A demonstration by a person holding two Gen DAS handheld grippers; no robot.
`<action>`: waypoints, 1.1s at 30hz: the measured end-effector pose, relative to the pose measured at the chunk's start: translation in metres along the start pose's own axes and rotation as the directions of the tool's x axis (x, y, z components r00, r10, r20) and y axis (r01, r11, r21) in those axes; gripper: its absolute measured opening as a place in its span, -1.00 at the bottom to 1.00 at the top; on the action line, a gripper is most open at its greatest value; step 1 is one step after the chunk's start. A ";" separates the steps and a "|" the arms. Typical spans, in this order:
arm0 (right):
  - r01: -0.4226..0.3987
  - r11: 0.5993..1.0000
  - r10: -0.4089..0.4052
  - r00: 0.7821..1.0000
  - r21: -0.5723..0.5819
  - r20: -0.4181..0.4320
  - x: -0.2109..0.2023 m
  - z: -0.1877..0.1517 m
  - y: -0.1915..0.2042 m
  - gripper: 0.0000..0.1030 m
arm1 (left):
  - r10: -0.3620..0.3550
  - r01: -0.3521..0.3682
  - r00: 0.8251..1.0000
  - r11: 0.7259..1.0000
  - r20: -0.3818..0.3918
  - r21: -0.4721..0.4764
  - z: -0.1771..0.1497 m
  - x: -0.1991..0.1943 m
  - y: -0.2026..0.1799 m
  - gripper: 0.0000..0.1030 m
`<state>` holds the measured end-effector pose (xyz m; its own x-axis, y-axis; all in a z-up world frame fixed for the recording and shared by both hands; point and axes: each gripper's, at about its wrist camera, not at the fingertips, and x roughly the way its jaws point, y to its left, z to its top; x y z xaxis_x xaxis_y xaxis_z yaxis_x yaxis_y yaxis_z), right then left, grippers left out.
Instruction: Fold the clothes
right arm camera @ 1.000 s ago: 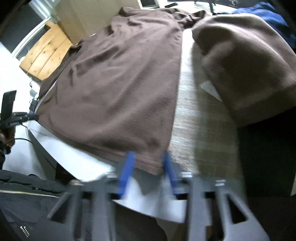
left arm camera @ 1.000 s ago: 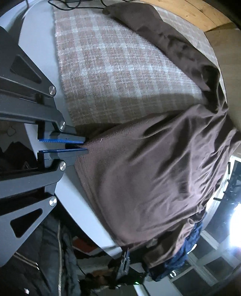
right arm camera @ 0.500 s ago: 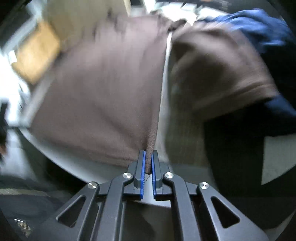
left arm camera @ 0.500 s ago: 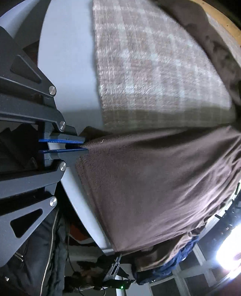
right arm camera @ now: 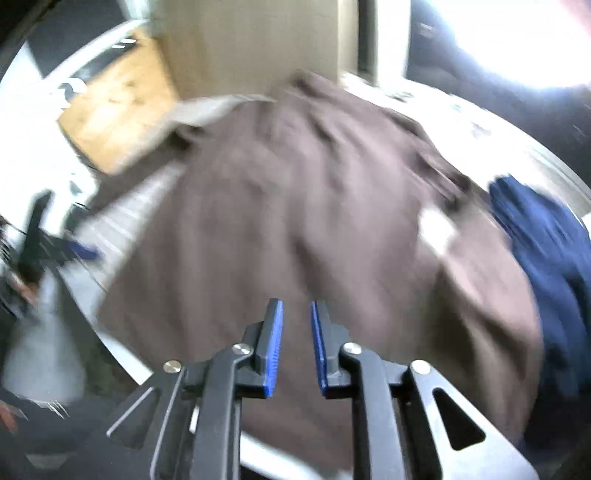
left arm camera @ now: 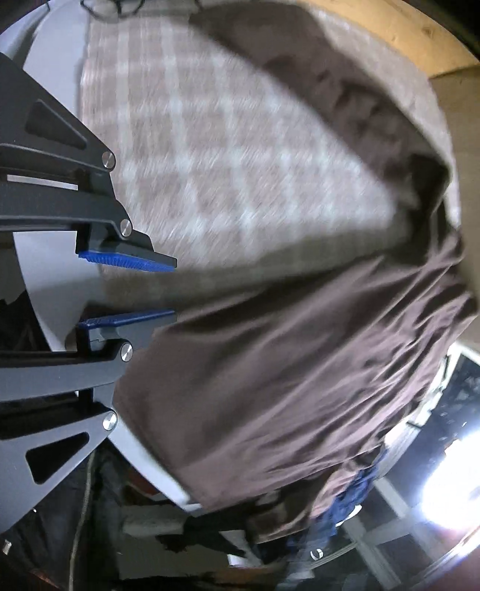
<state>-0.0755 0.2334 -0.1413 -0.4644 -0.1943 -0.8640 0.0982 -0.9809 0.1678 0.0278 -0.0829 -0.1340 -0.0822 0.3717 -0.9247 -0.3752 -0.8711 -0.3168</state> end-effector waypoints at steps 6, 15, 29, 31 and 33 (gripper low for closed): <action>-0.077 0.974 0.070 0.997 -0.215 -0.042 0.103 0.114 0.102 -0.36 | -0.045 0.044 0.999 0.999 -0.027 -0.025 -0.030 0.018 -0.012 -0.63; 0.063 0.954 -0.122 0.975 -0.294 -0.186 0.245 0.192 0.172 -0.26 | -0.029 0.031 0.999 0.998 0.029 -0.056 -0.040 0.020 -0.016 -0.63; 0.077 0.923 -0.163 0.966 -0.377 -0.203 0.241 0.175 0.137 -0.21 | -0.055 0.060 0.995 0.997 0.088 -0.057 -0.047 -0.003 -0.014 -0.91; 0.131 0.895 -0.217 0.963 -0.426 -0.159 0.239 0.173 0.145 -0.09 | -0.061 0.066 0.994 0.996 0.092 -0.060 -0.048 -0.003 -0.014 -0.92; 0.159 0.862 -0.240 0.965 -0.482 -0.110 0.233 0.172 0.162 -0.09 | -0.066 0.072 0.993 0.995 0.094 -0.064 -0.048 -0.004 -0.013 -0.92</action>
